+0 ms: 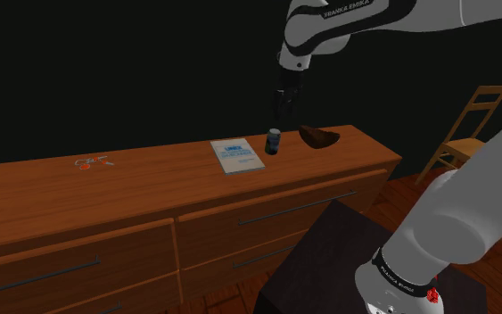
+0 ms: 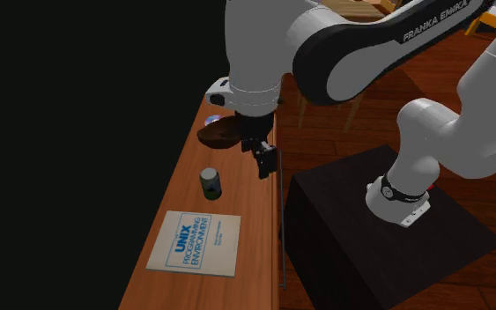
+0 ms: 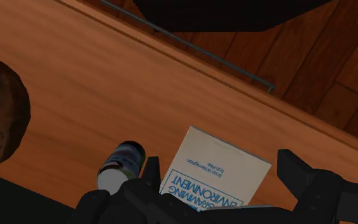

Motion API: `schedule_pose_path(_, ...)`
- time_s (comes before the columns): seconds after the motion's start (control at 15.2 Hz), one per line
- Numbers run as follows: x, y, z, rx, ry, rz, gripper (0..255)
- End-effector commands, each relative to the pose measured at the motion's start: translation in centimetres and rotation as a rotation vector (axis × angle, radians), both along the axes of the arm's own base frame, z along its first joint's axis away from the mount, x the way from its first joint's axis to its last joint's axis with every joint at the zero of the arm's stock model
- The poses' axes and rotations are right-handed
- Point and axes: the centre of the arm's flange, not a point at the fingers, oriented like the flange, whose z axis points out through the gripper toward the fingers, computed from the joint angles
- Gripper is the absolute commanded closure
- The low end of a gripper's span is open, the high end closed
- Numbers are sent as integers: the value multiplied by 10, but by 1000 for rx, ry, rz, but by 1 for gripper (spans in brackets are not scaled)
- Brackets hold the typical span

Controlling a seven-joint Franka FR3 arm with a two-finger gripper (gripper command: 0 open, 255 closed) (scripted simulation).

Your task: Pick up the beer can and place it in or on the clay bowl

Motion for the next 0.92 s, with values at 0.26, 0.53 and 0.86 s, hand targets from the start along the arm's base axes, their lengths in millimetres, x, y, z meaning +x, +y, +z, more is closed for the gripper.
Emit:
schedule_pose_path(0.26, 49, -45, -48, -5, 46, 1, 0)
schedule_pose_path(0.53, 81, -76, -81, -9, 76, 0, 0)
schedule_pose_path(0.86, 120, -115, -123, -13, 115, 0, 0)
